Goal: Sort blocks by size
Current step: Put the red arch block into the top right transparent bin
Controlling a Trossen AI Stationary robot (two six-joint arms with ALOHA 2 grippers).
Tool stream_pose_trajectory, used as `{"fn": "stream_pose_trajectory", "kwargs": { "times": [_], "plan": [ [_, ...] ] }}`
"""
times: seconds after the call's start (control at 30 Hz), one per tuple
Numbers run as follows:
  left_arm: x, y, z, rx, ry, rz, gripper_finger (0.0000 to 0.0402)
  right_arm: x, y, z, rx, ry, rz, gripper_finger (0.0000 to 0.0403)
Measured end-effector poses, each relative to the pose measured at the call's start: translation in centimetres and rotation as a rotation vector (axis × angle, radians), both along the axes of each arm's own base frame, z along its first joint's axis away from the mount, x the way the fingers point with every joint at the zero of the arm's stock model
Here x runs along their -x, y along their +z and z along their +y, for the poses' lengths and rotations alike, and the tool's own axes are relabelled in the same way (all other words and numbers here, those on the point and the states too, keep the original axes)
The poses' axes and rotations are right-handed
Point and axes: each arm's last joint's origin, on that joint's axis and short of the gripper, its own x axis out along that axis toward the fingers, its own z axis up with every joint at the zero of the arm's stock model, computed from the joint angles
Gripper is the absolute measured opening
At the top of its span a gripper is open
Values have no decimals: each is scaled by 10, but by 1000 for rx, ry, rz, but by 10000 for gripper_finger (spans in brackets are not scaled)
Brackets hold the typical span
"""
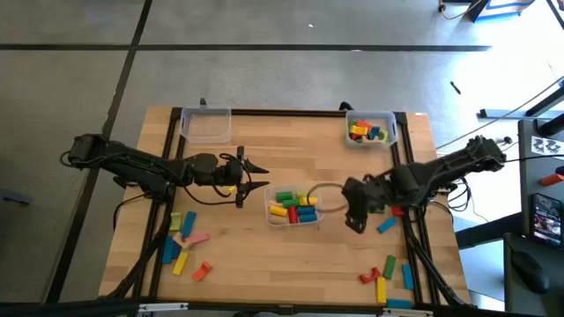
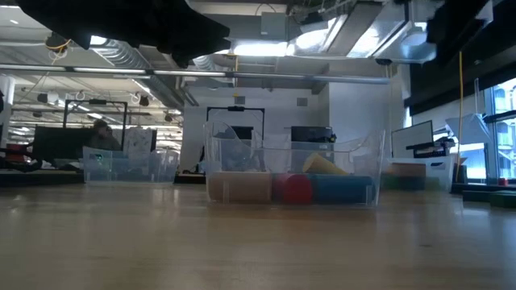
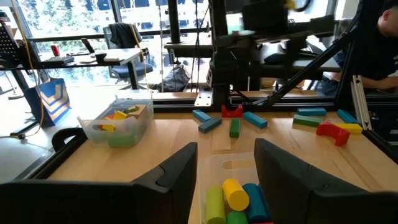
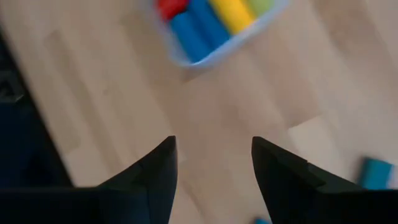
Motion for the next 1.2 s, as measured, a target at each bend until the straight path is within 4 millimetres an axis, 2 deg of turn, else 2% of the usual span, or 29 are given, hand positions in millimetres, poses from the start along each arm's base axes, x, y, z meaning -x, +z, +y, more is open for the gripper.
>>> {"fn": "stream_pose_trajectory", "kwargs": {
  "times": [0.23,0.4,0.67,1.2],
  "plan": [
    [0,0,0,-1,0,0,155,13,3,47,-33,174,-94,198],
    [0,0,0,-2,-1,-1,155,18,-4,75,-48,250,-103,198],
    [0,0,0,14,1,-3,155,24,-35,116,-32,369,13,198],
    [0,0,0,20,2,-4,155,41,-105,171,72,526,261,198]
  ]
}}
